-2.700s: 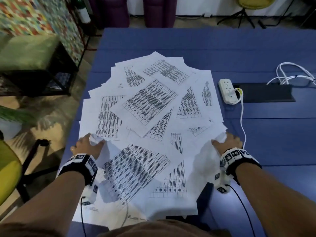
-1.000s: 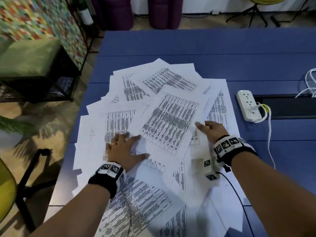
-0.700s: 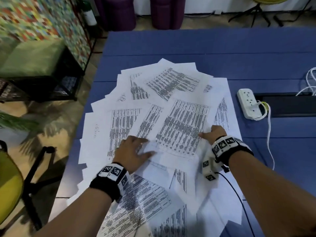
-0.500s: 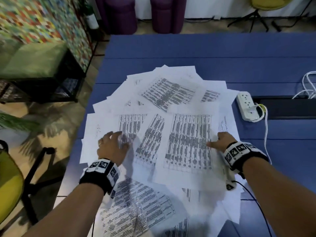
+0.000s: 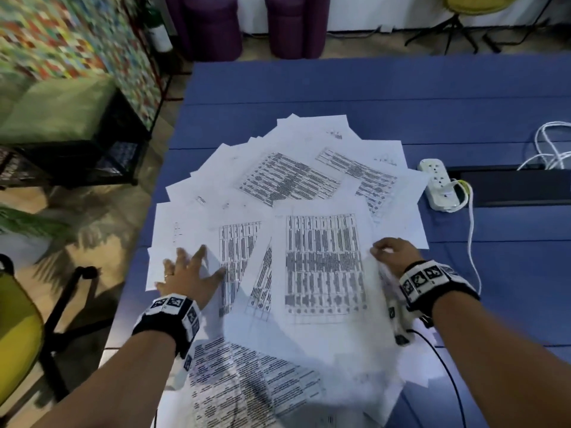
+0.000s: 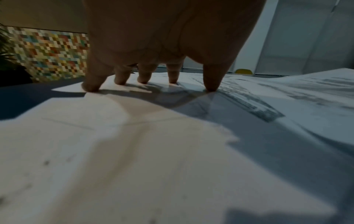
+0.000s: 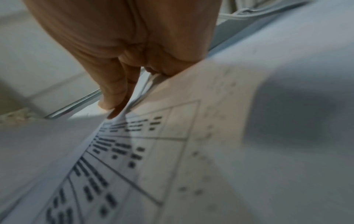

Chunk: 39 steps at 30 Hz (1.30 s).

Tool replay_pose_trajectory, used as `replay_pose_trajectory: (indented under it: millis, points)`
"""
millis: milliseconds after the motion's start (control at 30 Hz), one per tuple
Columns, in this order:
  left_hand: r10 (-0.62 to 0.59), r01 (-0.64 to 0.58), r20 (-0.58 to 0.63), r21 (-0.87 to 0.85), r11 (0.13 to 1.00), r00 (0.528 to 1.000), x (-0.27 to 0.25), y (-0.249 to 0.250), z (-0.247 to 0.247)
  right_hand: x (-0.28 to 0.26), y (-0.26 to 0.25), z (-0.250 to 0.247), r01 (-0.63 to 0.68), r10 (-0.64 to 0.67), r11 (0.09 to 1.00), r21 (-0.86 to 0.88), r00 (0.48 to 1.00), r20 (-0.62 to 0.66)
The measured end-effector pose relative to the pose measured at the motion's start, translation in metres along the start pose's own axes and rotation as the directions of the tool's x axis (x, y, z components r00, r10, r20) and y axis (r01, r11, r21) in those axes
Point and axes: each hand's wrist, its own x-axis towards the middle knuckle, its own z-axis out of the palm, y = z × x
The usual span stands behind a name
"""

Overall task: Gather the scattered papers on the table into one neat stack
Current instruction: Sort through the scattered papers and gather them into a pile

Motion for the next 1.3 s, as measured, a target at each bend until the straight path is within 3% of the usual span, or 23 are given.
replay_pose_trajectory:
  millis: [200,267,333,433,533,633,700,800,867,900,1000,1100,1233,1300]
  points:
    - [0.127,-0.129,-0.064,-0.016,0.992,0.99,-0.018,0.001,0.013,-0.019,-0.009,0.028,0.004,-0.007,0.999,0.039,0.997,0.073]
    - [0.162,-0.164,-0.05,-0.038,0.986,0.986,-0.026,0.004,0.017,-0.022,-0.003,0.029,0.025,-0.024,0.997,0.078,1.0,-0.004]
    - [0.169,-0.173,-0.053,-0.097,0.98,0.984,-0.036,0.01,0.019,-0.021,0.004,0.028,-0.009,0.038,0.986,0.165,0.984,-0.174]
    - [0.081,-0.127,-0.183,-0.256,0.958,0.98,-0.049,0.022,0.02,-0.024,0.01,0.031,-0.106,0.169,0.96,0.258,0.956,-0.238]
    - [-0.068,-0.014,-0.176,-0.43,0.903,0.982,-0.058,0.04,0.021,-0.028,0.013,0.041,-0.06,0.087,0.984,0.169,0.983,-0.159]
    - [-0.069,-0.001,-0.127,-0.483,0.876,0.99,-0.057,0.052,0.026,-0.029,0.017,0.043,-0.034,0.052,0.988,0.148,0.991,-0.12]
    - [-0.039,-0.019,-0.105,-0.5,0.866,0.994,-0.051,0.05,0.024,-0.029,0.019,0.039,-0.04,0.058,0.994,0.101,0.982,-0.182]
    - [-0.041,-0.005,-0.072,-0.551,0.835,0.997,-0.042,0.041,0.017,-0.028,0.025,0.035,-0.131,0.081,0.98,-0.152,0.951,-0.298]
    - [-0.048,0.006,-0.057,-0.585,0.811,0.997,-0.041,0.041,0.015,-0.028,0.025,0.039,-0.161,0.104,0.96,-0.23,0.965,-0.24]
    - [-0.042,0.004,-0.05,-0.599,0.801,0.998,-0.04,0.041,0.016,-0.027,0.024,0.042,-0.142,0.102,0.972,-0.186,0.973,-0.207]
    - [-0.026,-0.014,-0.055,-0.623,0.782,0.998,-0.041,0.048,0.018,-0.026,0.013,0.053,-0.106,0.127,0.986,0.13,0.978,-0.168]
    - [0.002,-0.027,-0.04,-0.626,0.779,0.999,-0.043,0.057,0.021,-0.031,-0.002,0.063,-0.125,0.145,0.917,0.378,0.989,-0.026]
    - [0.05,-0.031,0.01,-0.655,0.755,0.999,-0.041,0.056,0.023,-0.033,-0.008,0.067,-0.079,0.045,0.938,0.339,0.993,0.107]
    - [0.013,-0.009,0.001,-0.666,0.746,1.0,-0.036,0.05,0.02,-0.026,-0.008,0.061,-0.045,0.039,0.955,0.294,0.999,0.028]
